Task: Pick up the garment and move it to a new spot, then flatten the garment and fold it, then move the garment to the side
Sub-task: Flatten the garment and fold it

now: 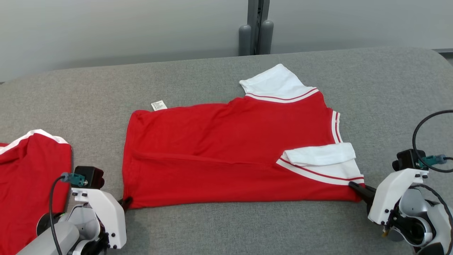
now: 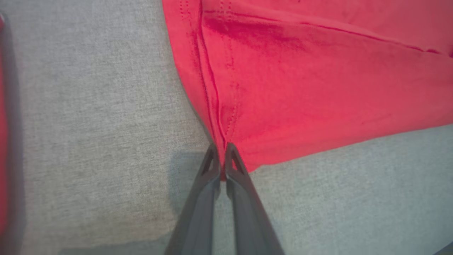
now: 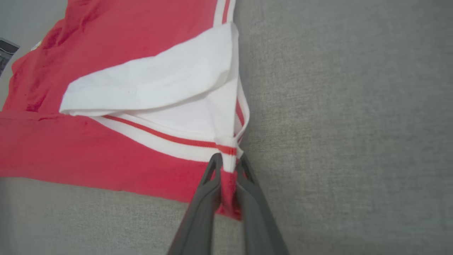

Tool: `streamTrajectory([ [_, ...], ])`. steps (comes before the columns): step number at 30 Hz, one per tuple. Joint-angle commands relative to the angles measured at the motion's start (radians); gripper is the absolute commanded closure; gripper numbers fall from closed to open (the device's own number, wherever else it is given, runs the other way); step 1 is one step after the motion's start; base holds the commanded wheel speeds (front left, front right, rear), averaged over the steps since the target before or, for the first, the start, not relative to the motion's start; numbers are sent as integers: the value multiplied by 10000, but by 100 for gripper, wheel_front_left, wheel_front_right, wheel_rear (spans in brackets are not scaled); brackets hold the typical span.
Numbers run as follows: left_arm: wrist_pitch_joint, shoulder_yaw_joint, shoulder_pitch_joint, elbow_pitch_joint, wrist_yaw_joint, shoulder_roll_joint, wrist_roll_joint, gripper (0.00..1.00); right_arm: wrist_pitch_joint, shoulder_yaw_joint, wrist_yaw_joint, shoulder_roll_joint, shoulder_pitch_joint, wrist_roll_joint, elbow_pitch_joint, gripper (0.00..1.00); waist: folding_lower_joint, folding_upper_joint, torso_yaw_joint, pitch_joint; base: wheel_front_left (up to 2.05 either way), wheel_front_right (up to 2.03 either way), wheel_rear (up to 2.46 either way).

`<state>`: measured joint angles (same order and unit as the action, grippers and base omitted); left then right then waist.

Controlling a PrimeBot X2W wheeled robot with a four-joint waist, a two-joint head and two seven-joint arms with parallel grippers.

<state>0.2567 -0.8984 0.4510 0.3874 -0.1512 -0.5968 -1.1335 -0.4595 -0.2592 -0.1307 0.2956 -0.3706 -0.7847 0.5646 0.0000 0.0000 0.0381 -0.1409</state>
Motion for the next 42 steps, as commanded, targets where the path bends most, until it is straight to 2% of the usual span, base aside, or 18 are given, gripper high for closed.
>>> streamTrajectory([
  [1,43,-21,-172,-124,-137,-199,55,100,-78,93,-3,162,252,-38,-86,100,0,0,-26,83,0,0,0],
  [6,48,-119,-755,-981,-536,-593,98,100,-258,312,-3,319,1067,-72,-777,100,0,0,-67,232,0,0,0],
  [8,-24,-131,-1169,-1551,-864,-826,58,100,-287,618,-3,409,1645,-7,-1318,100,0,0,-86,293,0,0,0],
  [14,-187,-95,-2071,-2699,-1532,-1184,-152,100,-531,1421,-3,172,3066,223,-2596,100,0,0,-125,401,0,0,0],
  [21,-236,-25,-2641,-3505,-1951,-1521,-282,100,-1108,2259,-3,-286,4158,719,-3945,100,0,0,-112,385,0,0,0],
  [28,-53,-27,-2799,-3791,-2098,-1701,-409,100,-1801,2952,-4,-859,4548,1393,-4831,100,0,0,-76,389,0,0,0],
  [30,-39,-33,-2797,-3823,-2102,-1709,-430,100,-1915,3106,-4,-971,4595,1543,-5012,62,0,0,-78,384,0,0,0],
  [31,-31,-37,-2809,-3834,-2117,-1709,-441,93,-1959,3173,-4,-1027,4599,1607,-5088,62,0,0,-79,389,0,0,0],
  [32,-49,-30,-2824,-3848,-2134,-1709,-444,49,-2004,3249,-6,-1079,4616,1668,-5154,0,0,0,-81,392,0,0,0],
  [33,-59,-31,-2828,-3861,-2150,-1710,-438,0,-2051,3318,-4,-1140,4634,1732,-5204,0,0,0,-85,396,0,0,0],
  [42,10,-11,-2732,-4081,-2303,-1958,-265,0,-2351,3731,-4,-1418,4713,2191,-5782,0,0,0,-127,454,0,0,0],
])
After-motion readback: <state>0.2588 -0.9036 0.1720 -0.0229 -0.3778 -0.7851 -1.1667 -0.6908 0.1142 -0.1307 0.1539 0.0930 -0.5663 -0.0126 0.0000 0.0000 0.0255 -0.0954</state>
